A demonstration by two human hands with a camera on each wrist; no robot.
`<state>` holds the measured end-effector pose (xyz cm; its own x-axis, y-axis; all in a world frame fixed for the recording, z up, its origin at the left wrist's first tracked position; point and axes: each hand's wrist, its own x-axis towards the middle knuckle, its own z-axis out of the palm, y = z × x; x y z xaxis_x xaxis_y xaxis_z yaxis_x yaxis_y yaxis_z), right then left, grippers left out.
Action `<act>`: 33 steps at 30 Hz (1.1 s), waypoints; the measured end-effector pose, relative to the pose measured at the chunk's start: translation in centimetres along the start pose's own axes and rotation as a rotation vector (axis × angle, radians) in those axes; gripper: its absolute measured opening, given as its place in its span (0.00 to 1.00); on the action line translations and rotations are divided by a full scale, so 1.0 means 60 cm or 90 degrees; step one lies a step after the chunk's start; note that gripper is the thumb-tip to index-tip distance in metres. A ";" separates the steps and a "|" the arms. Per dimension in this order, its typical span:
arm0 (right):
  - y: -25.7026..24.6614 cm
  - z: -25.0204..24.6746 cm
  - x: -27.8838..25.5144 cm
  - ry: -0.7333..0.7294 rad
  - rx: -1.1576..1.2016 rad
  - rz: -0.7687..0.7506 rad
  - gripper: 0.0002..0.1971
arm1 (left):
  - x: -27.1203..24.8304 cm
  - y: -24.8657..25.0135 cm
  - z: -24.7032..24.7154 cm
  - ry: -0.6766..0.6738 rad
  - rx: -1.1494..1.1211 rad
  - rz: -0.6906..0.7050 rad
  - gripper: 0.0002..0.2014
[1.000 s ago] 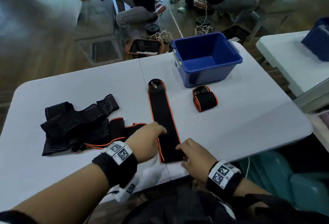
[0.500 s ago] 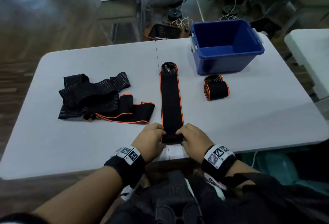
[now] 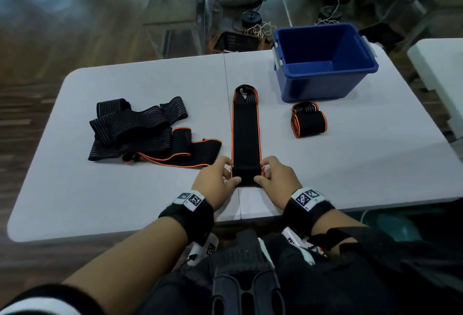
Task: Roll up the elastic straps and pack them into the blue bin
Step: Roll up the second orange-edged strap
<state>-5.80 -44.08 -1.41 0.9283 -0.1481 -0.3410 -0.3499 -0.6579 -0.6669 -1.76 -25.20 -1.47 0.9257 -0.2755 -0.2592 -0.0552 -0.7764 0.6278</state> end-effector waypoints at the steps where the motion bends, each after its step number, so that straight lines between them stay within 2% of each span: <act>1: -0.002 0.001 0.005 0.004 -0.004 0.008 0.18 | 0.004 0.004 0.000 0.001 0.002 -0.006 0.19; 7: -0.008 0.014 0.018 0.004 -0.051 0.022 0.15 | 0.018 0.013 -0.003 -0.003 0.007 0.013 0.21; 12: -0.018 0.013 0.009 0.022 -0.109 -0.040 0.14 | 0.021 0.009 -0.002 -0.028 0.060 0.040 0.14; 17: -0.009 0.012 0.013 0.013 -0.157 -0.050 0.10 | 0.024 0.009 -0.003 -0.033 0.109 0.072 0.19; 20: -0.003 0.007 0.011 -0.003 -0.180 -0.076 0.16 | 0.027 0.005 -0.003 -0.041 0.150 0.095 0.22; 23: 0.002 -0.002 0.009 -0.026 -0.252 -0.129 0.24 | 0.026 -0.006 -0.005 -0.087 0.169 0.104 0.30; 26: 0.003 -0.005 0.010 -0.046 -0.315 -0.163 0.24 | 0.028 -0.019 -0.005 -0.108 0.179 0.097 0.32; 29: 0.005 -0.010 0.016 -0.053 -0.239 -0.121 0.23 | 0.029 -0.027 0.001 -0.082 0.116 0.078 0.30; 33: 0.003 -0.023 0.025 -0.017 -0.039 -0.016 0.16 | 0.032 -0.027 0.001 -0.063 -0.014 0.016 0.23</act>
<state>-4.30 -45.42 -1.11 0.9327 -0.1120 -0.3428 -0.3175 -0.7058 -0.6333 0.10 -24.52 -3.04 0.8828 -0.3498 -0.3134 -0.0688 -0.7564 0.6505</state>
